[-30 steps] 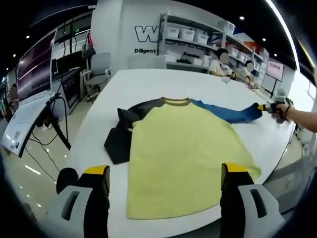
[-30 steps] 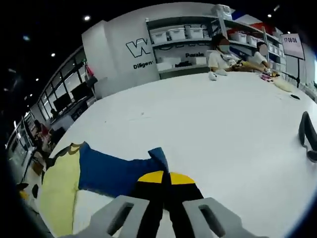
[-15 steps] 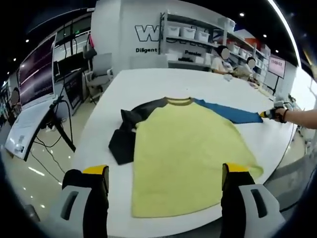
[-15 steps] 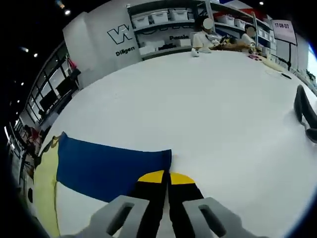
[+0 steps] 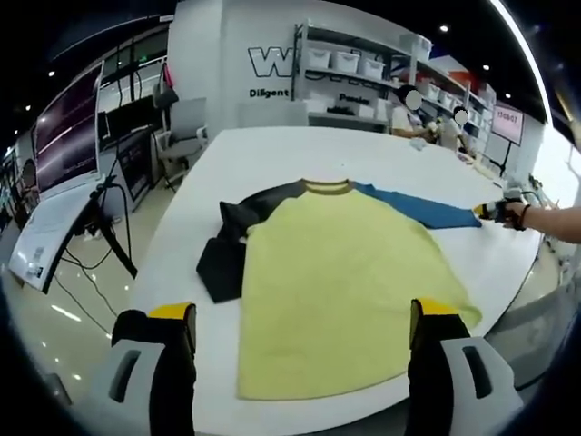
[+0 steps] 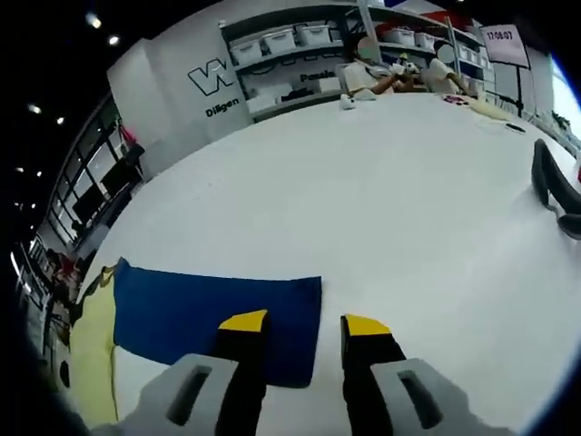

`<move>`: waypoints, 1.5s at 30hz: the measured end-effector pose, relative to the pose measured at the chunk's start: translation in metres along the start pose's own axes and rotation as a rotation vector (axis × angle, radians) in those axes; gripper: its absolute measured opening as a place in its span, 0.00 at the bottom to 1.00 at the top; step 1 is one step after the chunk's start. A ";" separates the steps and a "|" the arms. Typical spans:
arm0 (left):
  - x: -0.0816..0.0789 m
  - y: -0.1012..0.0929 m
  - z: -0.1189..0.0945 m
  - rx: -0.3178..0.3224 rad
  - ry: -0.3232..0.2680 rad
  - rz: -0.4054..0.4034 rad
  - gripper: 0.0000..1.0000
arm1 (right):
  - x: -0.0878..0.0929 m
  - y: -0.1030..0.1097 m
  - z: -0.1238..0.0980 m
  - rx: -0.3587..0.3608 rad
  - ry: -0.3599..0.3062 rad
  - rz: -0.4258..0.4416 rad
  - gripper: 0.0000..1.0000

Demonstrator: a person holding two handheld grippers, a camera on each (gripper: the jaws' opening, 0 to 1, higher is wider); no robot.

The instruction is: Fold the garment on the visible template until the final outline fits inside the template.

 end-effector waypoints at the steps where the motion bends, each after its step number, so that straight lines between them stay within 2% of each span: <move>1: -0.001 0.000 -0.001 0.000 -0.005 -0.001 0.99 | 0.000 0.001 0.001 -0.004 -0.004 -0.002 0.31; 5: -0.005 -0.002 -0.003 0.019 -0.032 -0.022 0.99 | 0.000 0.004 0.004 -0.010 -0.019 -0.011 0.35; 7: -0.006 -0.003 -0.003 0.024 -0.036 -0.022 0.99 | 0.001 0.006 0.006 0.000 -0.012 -0.040 0.33; 11: -0.006 -0.004 -0.003 0.028 -0.033 -0.016 0.99 | 0.003 0.004 0.008 0.034 -0.007 -0.076 0.16; 15: -0.006 -0.004 -0.004 0.027 -0.034 -0.013 0.99 | 0.002 -0.010 0.011 0.085 0.005 -0.072 0.00; 18: -0.007 -0.003 -0.005 0.031 -0.047 -0.023 0.99 | 0.001 -0.016 0.014 0.080 0.005 -0.045 0.00; 22: -0.008 -0.002 -0.006 0.030 -0.052 -0.025 0.99 | 0.002 -0.012 0.014 0.081 0.013 -0.033 0.00; 30: -0.009 -0.001 -0.009 0.032 -0.056 -0.019 0.99 | -0.004 -0.009 0.003 0.070 0.007 0.037 0.00; 38: -0.010 -0.001 -0.010 0.049 -0.058 -0.010 0.99 | -0.011 0.007 -0.012 0.044 -0.002 0.047 0.00; 45: -0.012 -0.001 -0.013 0.058 -0.072 0.009 0.99 | -0.014 0.028 -0.019 0.025 0.021 0.043 0.00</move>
Point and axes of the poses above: the point that each gripper's makers call its tool centre point, and the gripper's own axes: z roughly forward along the fingers, y roughly to its left, x roughly out of its underside, the point moved 5 cm from there along -z, roughly backward along the fingers, and after that the axes turned 3 degrees about z, right-handed, at the moved point
